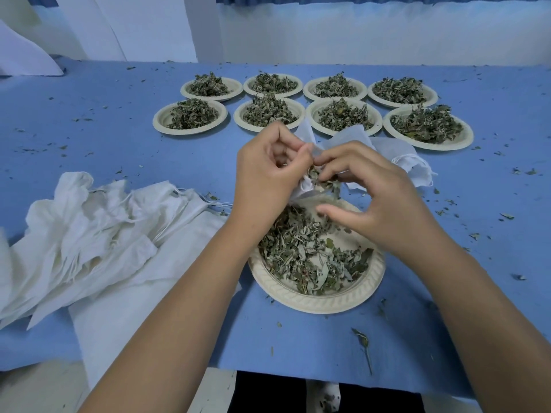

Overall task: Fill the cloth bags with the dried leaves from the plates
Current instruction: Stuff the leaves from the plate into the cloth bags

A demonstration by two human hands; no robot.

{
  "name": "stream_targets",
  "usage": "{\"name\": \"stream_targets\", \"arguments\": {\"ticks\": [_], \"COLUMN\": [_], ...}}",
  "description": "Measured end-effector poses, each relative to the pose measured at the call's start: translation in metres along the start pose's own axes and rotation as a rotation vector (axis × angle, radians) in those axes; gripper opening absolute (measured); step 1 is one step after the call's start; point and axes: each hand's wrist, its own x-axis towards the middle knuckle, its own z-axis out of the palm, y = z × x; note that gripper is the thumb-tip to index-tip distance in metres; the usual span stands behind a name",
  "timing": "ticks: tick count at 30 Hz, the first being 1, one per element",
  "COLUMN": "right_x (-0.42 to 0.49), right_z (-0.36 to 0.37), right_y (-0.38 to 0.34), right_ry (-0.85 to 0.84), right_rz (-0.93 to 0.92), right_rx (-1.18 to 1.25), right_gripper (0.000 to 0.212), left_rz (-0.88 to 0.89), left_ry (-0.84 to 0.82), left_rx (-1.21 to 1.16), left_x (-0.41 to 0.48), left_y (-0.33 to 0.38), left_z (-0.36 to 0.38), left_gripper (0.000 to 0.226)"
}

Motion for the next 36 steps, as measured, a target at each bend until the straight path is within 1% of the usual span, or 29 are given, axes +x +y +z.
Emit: {"name": "stream_targets", "arguments": {"ticks": [2,4,8,9,10,12,14,15,17,18,20,22,23,24,27,29,30,31,32,34,35,36], "right_x": [0.0,-0.001,-0.002,-0.002,-0.002,-0.001,0.0,0.001,0.002,0.002,0.0,0.0,0.001,0.001,0.0,-0.003,-0.004,-0.003,-0.002,-0.002,-0.002,-0.003], "right_z": [0.003,0.004,0.006,0.006,0.007,0.011,0.014,0.015,0.013,0.01,0.001,-0.004,-0.005,-0.003,0.008,0.013,0.013,0.011,0.008,0.001,-0.001,-0.001], "right_y": [0.0,-0.001,-0.003,-0.003,-0.002,-0.001,0.002,0.003,0.003,0.003,0.002,-0.001,-0.002,-0.004,-0.007,-0.003,-0.002,-0.001,-0.001,-0.002,-0.002,-0.003], "right_ry": [0.088,0.16,0.269,0.296,0.321,0.341,0.296,0.254,0.183,0.179,0.255,0.323,0.311,0.265,-0.031,-0.199,-0.215,-0.165,-0.066,0.156,0.224,0.247], "right_rz": [-0.048,-0.065,0.012,0.016,-0.001,-0.059,-0.086,-0.077,-0.024,0.009,0.051,0.032,0.017,0.015,0.068,0.111,0.12,0.113,0.087,0.005,-0.038,-0.072], "right_rx": [0.008,0.04,0.164,0.16,0.104,-0.085,-0.214,-0.226,-0.171,-0.129,-0.079,-0.088,-0.121,-0.161,-0.223,-0.225,-0.219,-0.214,-0.207,-0.195,-0.189,-0.192], "right_gripper": [0.016,0.011,0.011,0.01,0.009,0.009,0.013,0.013,0.014,0.016,0.02,0.012,0.008,0.013,0.042,0.051,0.051,0.048,0.042,0.041,0.042,0.042], "left_rz": [-0.001,-0.003,0.004,0.011,0.023,0.046,0.055,0.055,0.046,0.041,0.026,0.003,-0.011,-0.022,-0.027,-0.024,-0.028,-0.033,-0.038,-0.051,-0.059,-0.064], "left_ry": [-0.007,-0.011,-0.048,-0.064,-0.085,-0.148,-0.219,-0.239,-0.229,-0.204,-0.137,-0.077,-0.059,-0.052,-0.096,-0.137,-0.147,-0.148,-0.14,-0.106,-0.088,-0.077], "left_rx": [-0.007,-0.013,-0.005,-0.009,-0.012,-0.009,-0.003,0.006,0.023,0.023,0.003,-0.02,-0.029,-0.039,-0.079,-0.087,-0.091,-0.097,-0.104,-0.108,-0.104,-0.104], "left_x": [0.0,0.0,-0.001,-0.002,-0.002,-0.005,-0.007,-0.007,-0.007,-0.007,-0.005,-0.003,-0.002,-0.002,-0.003,-0.003,-0.003,-0.003,-0.003,-0.002,-0.001,-0.001], "left_y": [-0.001,-0.001,-0.001,-0.001,0.0,0.0,0.0,0.0,0.001,0.001,0.001,0.001,0.001,0.001,0.003,0.004,0.004,0.004,0.004,0.002,0.002,0.001], "left_z": [0.0,0.001,0.003,0.003,0.003,0.003,0.004,0.005,0.005,0.005,0.002,0.0,0.0,0.001,0.002,0.002,0.002,0.002,0.002,0.002,0.002,0.002], "left_gripper": [0.025,0.025,0.024,0.024,0.023,0.022,0.018,0.017,0.015,0.015,0.018,0.022,0.022,0.023,0.025,0.025,0.025,0.025,0.024,0.024,0.025,0.024]}}
